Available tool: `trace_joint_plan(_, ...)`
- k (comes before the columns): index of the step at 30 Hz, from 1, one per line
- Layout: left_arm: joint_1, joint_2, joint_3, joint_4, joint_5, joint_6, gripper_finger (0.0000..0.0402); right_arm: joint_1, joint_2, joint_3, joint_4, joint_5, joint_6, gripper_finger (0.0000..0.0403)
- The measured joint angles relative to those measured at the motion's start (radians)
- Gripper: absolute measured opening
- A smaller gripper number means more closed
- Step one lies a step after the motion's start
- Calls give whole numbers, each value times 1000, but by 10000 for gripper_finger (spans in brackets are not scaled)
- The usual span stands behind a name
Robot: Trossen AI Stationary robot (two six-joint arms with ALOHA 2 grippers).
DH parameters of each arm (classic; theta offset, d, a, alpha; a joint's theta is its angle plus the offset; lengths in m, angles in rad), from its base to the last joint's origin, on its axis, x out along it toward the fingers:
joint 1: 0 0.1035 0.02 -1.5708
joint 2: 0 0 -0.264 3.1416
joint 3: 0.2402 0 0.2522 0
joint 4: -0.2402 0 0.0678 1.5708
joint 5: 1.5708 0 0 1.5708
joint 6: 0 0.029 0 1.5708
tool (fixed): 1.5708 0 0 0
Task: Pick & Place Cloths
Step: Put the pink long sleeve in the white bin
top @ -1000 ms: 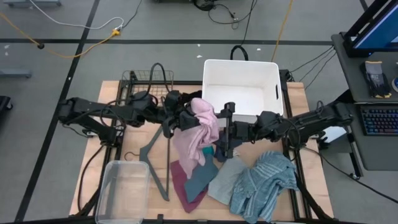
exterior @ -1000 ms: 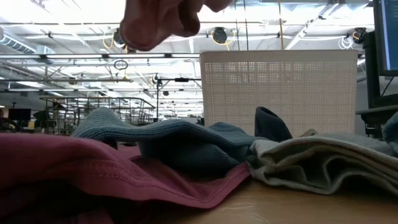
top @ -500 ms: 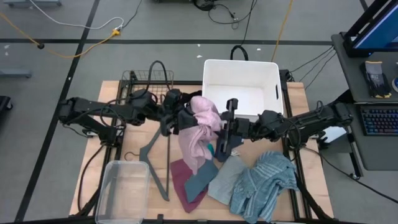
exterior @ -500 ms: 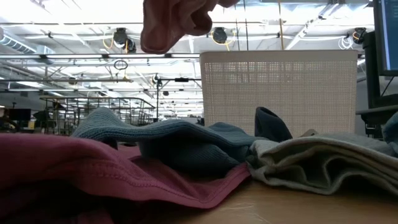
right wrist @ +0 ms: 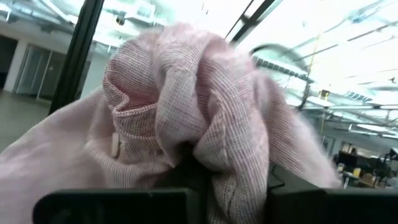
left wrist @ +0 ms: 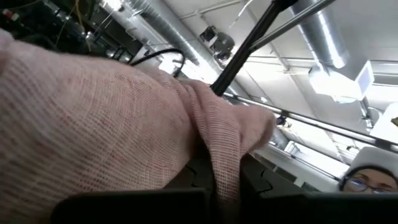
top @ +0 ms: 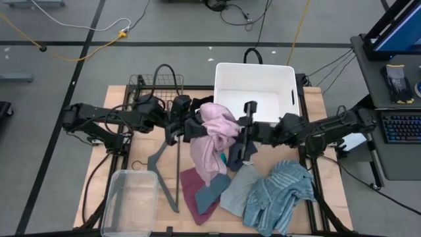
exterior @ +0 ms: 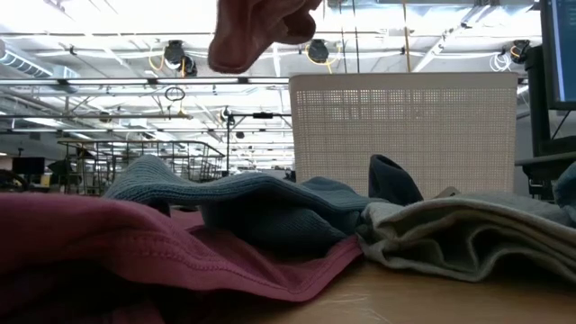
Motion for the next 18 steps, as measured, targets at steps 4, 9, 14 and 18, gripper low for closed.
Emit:
trace_joint_plan(4,11,-40,-2,-20,-2,28,20,1,-42,0,-12,-5,0,41)
trace_joint_plan(9,45,-118,-2,-132,-3,103,20,6,-101,0,-30,-6,0,41)
trace_joint_plan(14,77,-192,2,-238,1,152,20,6,-157,0,-46,23,0,41)
trace_joint_plan(18,99,-244,2,-333,-1,215,20,7,-205,0,-48,41,1,41)
